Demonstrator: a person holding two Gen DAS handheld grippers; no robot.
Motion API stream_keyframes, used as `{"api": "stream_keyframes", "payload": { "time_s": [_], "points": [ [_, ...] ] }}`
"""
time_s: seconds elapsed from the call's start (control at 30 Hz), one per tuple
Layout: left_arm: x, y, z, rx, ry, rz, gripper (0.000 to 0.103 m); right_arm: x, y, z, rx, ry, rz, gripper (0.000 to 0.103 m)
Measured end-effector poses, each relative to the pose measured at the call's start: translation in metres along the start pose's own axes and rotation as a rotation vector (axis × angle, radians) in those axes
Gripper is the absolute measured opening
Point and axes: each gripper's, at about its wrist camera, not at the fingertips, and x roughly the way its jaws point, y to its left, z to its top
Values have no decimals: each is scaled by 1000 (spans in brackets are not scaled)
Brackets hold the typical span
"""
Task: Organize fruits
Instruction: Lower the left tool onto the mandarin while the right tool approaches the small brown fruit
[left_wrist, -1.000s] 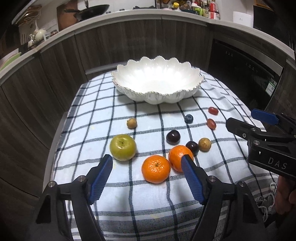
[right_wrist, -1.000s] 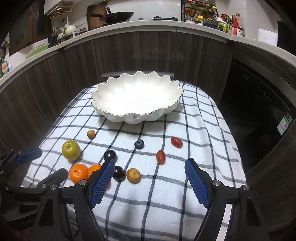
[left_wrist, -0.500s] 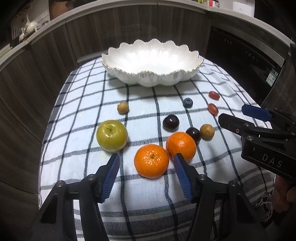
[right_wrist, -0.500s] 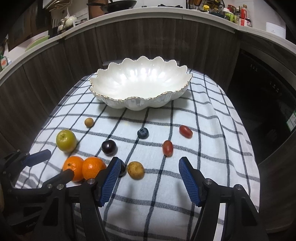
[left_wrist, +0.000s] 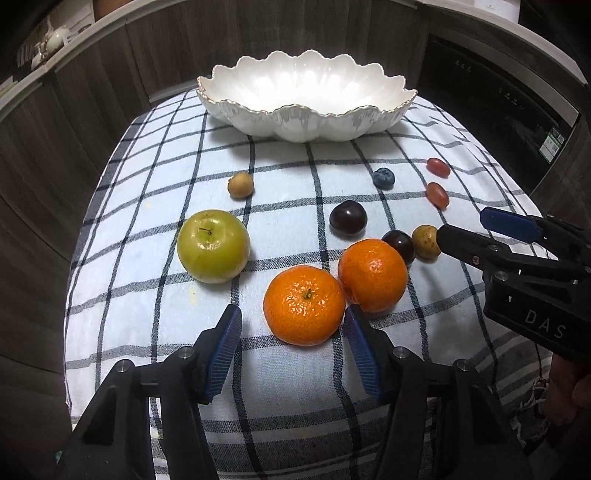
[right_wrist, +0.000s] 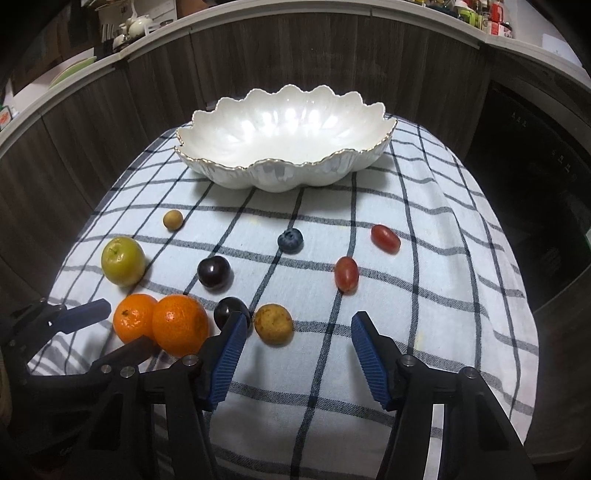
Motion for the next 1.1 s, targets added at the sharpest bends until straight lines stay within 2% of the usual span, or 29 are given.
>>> {"api": "stream_keyframes", "payload": {
  "time_s": [0.27,0.63,0.87,1.1],
  "points": [
    [5,-1,2,1,12,-6,56,12,2,0,-6,40,19,52],
    [14,-3,4,5,16,-29,46,26,6,2,-5,63,53,46],
    [14,-2,5,-5,10,-39,46,30,8,3,2,65,123,27],
    [10,1,5,-22,-4,-41,45,28,6,3,22,69,133,26]
  ]
}}
